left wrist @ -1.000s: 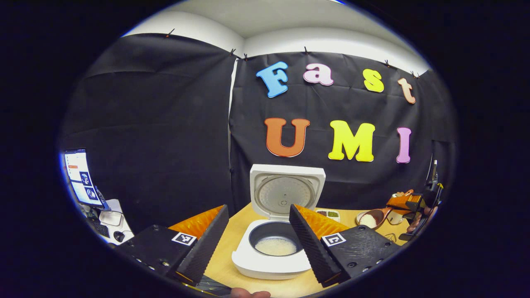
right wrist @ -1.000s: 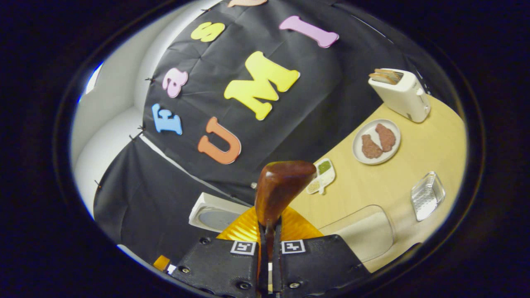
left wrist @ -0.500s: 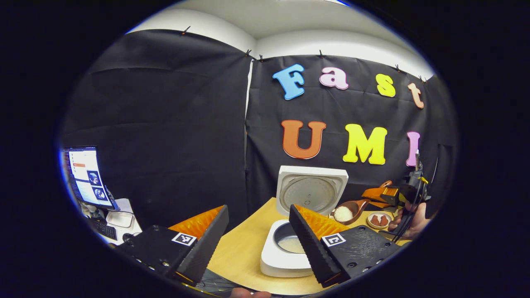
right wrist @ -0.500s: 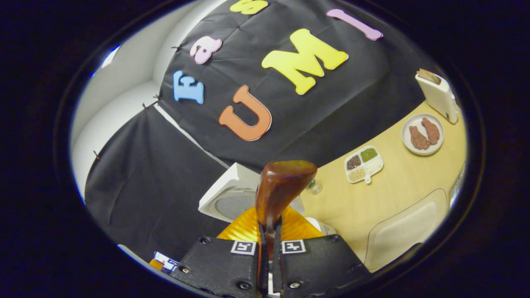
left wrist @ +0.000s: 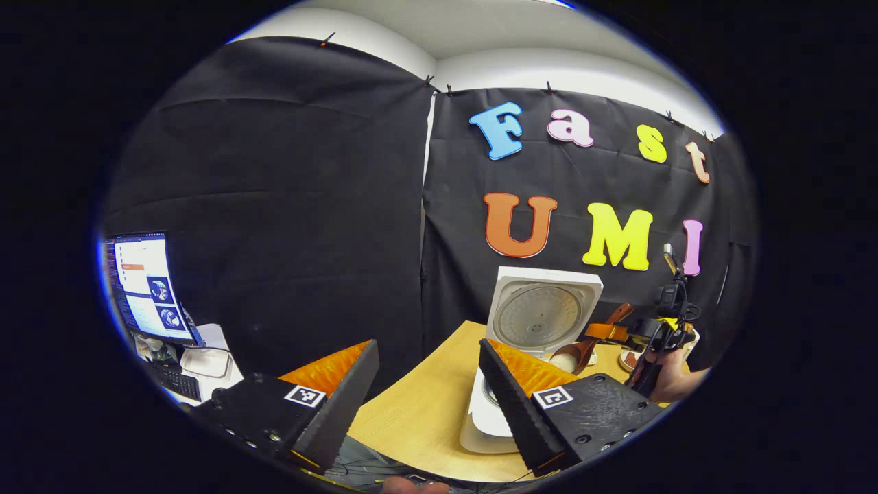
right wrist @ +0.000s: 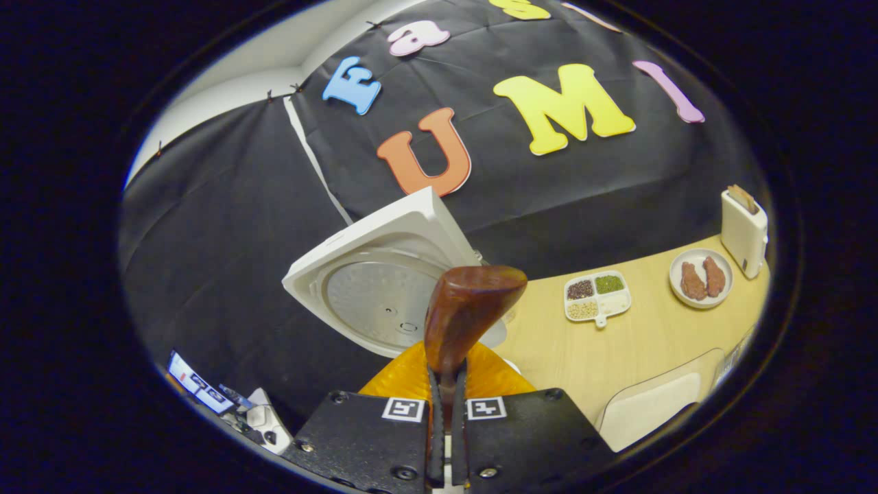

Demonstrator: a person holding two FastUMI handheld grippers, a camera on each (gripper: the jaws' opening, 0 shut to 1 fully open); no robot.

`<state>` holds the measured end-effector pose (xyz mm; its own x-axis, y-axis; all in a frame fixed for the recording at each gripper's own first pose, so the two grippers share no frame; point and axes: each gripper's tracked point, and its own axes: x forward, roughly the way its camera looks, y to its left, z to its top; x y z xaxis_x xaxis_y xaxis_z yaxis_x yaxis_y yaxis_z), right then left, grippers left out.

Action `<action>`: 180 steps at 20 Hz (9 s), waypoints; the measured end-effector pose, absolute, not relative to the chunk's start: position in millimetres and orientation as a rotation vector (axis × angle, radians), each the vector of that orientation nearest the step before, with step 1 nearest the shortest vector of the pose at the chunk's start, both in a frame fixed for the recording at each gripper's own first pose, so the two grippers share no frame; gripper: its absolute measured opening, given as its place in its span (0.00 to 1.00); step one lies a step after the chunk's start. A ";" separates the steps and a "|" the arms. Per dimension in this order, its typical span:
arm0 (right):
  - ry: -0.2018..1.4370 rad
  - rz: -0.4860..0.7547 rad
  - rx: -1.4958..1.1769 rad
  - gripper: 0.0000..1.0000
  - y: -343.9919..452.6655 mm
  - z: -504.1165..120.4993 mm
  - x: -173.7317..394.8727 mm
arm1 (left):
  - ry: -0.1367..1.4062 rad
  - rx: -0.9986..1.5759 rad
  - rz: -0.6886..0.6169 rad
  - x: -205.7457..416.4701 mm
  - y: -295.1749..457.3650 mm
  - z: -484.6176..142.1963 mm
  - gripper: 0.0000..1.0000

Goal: Close the left gripper, press the button to open the rice cooker; take a wooden spoon from the chopstick holder with the right hand, scoop a spoonful of rice and pour it into the rice cooker, then put the wooden spoon back into the chopstick holder.

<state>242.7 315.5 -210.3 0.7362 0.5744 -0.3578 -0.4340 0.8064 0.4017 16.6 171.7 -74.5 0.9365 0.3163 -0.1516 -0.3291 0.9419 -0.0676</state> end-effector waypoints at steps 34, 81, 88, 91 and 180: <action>0.258 0.632 0.041 0.09 324.3 -123.5 199.4 | 0.107 -0.048 0.166 18.9 147.2 -74.0 0.95; 0.410 -0.020 0.208 0.91 -178.2 -288.9 254.5 | 0.153 -0.014 0.069 92.5 -54.9 -28.0 0.95; 0.184 -0.017 0.126 0.94 -179.3 -161.0 236.5 | 0.077 0.033 0.016 147.8 -54.9 24.7 0.94; 0.152 0.020 0.139 1.00 -160.8 -132.8 217.8 | 0.038 0.068 0.032 185.2 -39.7 43.7 0.94; 0.107 0.142 -0.010 1.00 13.5 -52.7 -80.3 | -0.006 -0.015 -0.144 -76.9 -77.0 -1.2 0.95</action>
<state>-80.3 13.5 -52.7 0.9843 0.1403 -0.1067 -0.1414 0.9900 -0.0021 -76.9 -77.0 -1.2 0.9896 -0.1435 0.0074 0.1436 0.9895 -0.0143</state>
